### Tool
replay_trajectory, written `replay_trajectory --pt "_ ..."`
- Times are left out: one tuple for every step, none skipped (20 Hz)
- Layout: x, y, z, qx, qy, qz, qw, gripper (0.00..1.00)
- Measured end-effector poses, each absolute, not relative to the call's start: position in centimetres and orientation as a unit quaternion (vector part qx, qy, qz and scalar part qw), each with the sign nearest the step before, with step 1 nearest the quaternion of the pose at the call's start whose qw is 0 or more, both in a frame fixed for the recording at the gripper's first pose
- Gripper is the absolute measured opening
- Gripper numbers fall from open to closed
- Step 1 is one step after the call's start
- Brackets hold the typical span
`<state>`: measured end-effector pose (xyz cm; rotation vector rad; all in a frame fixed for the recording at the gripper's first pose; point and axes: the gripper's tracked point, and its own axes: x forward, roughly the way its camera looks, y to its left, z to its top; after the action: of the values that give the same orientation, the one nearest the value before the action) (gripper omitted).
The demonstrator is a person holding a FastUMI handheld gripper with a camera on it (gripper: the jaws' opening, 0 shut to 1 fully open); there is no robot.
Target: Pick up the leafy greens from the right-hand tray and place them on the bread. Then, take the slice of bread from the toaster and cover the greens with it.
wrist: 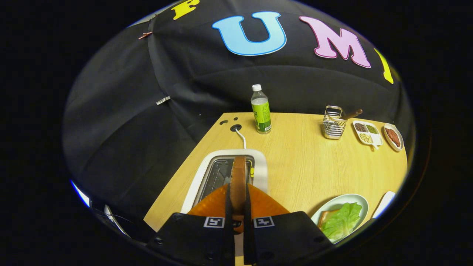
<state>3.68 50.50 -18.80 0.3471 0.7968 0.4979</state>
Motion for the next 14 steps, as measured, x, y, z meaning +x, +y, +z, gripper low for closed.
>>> replay_trajectory --pt "3.7 50.4 -18.4 0.169 0.379 0.239 0.878 0.14" --pt "3.7 50.3 -17.8 0.174 0.375 0.241 0.878 0.14" --pt "3.9 50.1 -17.0 0.18 0.37 0.242 0.879 0.13" --pt "4.0 49.7 -16.3 0.185 0.365 0.243 0.88 0.14" --pt "4.1 49.2 -15.4 0.191 0.36 0.244 0.88 0.14" --pt "4.3 48.9 -14.4 0.199 0.355 0.247 0.88 0.14" --pt "4.4 48.5 -13.5 0.206 0.35 0.25 0.879 0.14" --pt "4.6 47.9 -12.3 0.216 0.342 0.254 0.879 0.14" --pt "4.7 47.4 -10.9 0.228 0.331 0.259 0.878 0.13" --pt "4.9 46.6 -9.2 0.239 0.315 0.265 0.879 0.13" --pt "5.0 46.0 -8.3 0.242 0.306 0.267 0.881 0.13" --pt "5.0 44.9 -7.1 0.247 0.294 0.27 0.883 0.14" --pt "4.8 43.9 -6.1 0.251 0.284 0.272 0.884 0.14" --pt "4.7 42.7 -5.2 0.257 0.277 0.271 0.885 0.13"
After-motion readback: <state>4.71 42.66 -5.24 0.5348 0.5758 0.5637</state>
